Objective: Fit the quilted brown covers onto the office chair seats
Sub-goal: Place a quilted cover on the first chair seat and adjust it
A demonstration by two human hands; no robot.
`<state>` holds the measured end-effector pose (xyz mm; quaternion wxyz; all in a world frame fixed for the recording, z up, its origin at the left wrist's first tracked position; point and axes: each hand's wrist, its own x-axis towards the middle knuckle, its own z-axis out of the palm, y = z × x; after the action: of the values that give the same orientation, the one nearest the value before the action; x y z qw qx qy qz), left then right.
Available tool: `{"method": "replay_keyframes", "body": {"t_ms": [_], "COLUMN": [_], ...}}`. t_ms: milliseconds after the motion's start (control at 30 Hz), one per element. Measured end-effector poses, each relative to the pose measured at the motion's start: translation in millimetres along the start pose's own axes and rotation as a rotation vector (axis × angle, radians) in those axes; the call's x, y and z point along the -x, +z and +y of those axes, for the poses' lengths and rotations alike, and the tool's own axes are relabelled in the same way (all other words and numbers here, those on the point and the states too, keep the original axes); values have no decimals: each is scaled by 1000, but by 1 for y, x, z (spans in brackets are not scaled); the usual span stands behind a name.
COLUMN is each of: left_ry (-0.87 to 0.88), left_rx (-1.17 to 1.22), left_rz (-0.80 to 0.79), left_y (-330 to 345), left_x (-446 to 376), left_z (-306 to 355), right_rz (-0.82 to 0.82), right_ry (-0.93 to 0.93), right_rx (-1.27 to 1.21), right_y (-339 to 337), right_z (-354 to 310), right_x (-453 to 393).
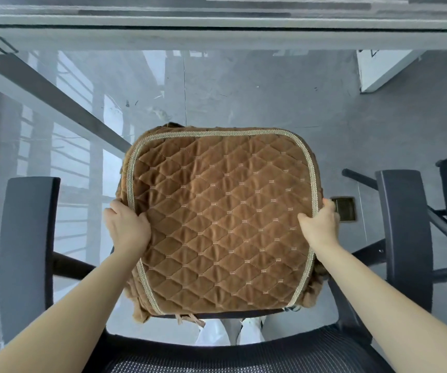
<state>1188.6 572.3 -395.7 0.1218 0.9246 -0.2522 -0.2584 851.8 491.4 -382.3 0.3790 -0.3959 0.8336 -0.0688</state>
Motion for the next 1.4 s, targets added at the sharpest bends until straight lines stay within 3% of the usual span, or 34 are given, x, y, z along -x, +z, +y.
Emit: {"method": "replay_keyframes", "body": {"t_ms": [200,467,667,833,1100,1267,1400], "left_ry": [59,-66,-121,144,777,930,982], "left_rx": [-20,-27,-148,-326,-573,-617,-651], "left_rz": [65,-55,-88,-102,-133,-199,-123], "left_y": [-8,-11,-2,5,45,84,80], "left_x": [-25,9,29,19,40,44,25], "left_z": [14,-11,-40,-27,21,18,4], "right_rz": [59,84,57,81,-112,-140,-74], "right_ry": [-158,-306,-452,-480,-977,-1062,-1061], "right_rx": [-6,78,297,622,849,961,1004], "right_y": [0,3,5,15,62,96,93], "right_z": [-15,-31,-26,-26,-37,-23,-11], "right_x": [7,-15,-28,-18,29,29,13]}}
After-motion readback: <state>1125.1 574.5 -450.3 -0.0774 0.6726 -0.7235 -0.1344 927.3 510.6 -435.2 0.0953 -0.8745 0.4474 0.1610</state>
